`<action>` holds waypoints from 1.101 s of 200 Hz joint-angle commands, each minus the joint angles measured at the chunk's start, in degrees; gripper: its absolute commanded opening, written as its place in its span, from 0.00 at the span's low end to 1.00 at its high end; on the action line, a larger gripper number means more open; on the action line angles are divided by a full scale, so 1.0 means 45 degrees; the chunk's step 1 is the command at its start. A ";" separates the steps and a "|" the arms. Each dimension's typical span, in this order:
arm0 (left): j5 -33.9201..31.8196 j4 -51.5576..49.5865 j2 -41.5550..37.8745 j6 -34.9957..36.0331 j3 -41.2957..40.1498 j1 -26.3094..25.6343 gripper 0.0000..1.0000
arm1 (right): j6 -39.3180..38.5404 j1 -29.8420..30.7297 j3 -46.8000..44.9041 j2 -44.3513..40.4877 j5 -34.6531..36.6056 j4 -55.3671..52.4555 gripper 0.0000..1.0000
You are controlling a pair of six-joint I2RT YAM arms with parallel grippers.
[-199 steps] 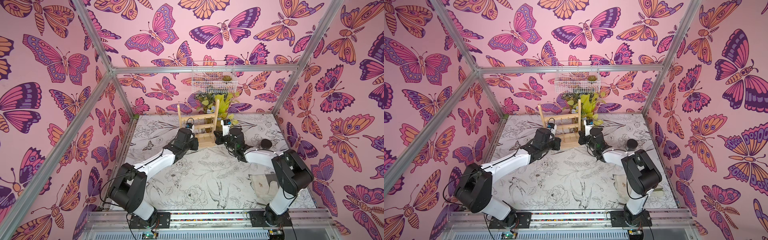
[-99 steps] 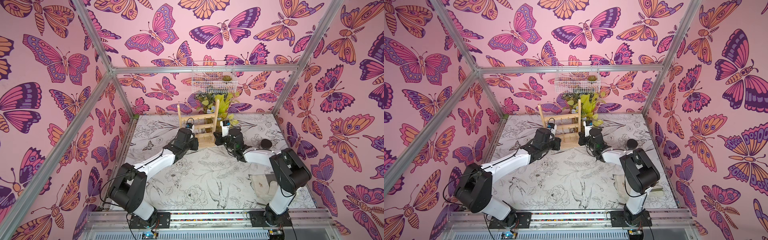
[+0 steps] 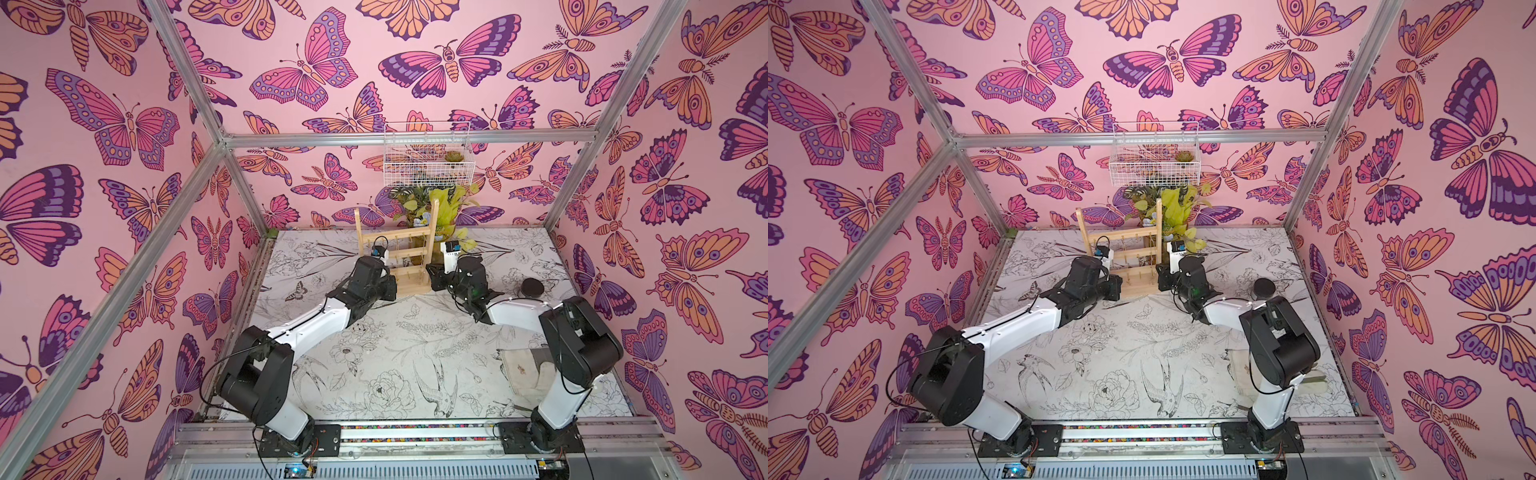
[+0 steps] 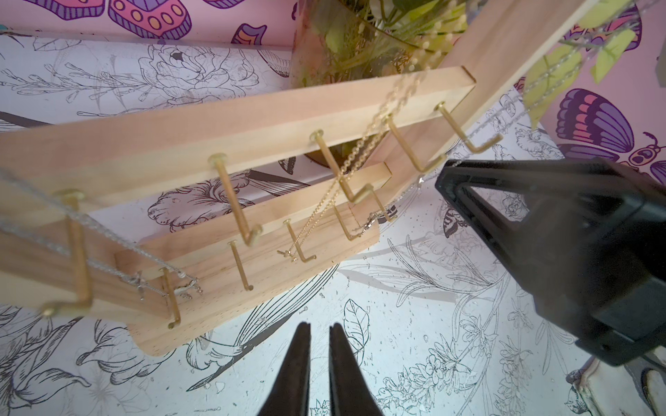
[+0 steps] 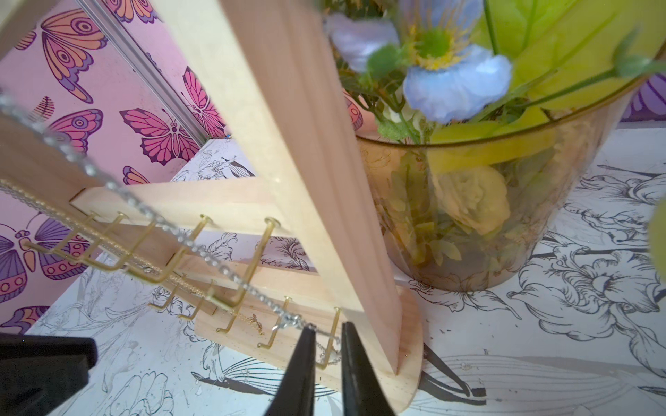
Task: Hang the necklace on the jewelry display stand
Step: Adjust the necklace on the stand, then reset both arms
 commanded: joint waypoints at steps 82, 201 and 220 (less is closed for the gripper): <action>0.0245 -0.0376 -0.0977 -0.0366 -0.0489 -0.0188 0.22 | 0.0102 -0.0223 -0.0514 -0.1846 0.0130 -0.1201 0.38; -0.1358 -0.3542 -0.4286 -0.1245 -0.1297 0.2248 0.99 | -0.0283 -0.0811 -0.0705 -0.5724 0.3939 -0.9589 0.99; -0.3034 -0.3826 -0.4773 -0.1638 -0.1466 0.2972 0.99 | -0.0234 -0.1240 -0.1096 -0.6466 0.5112 -0.9882 0.99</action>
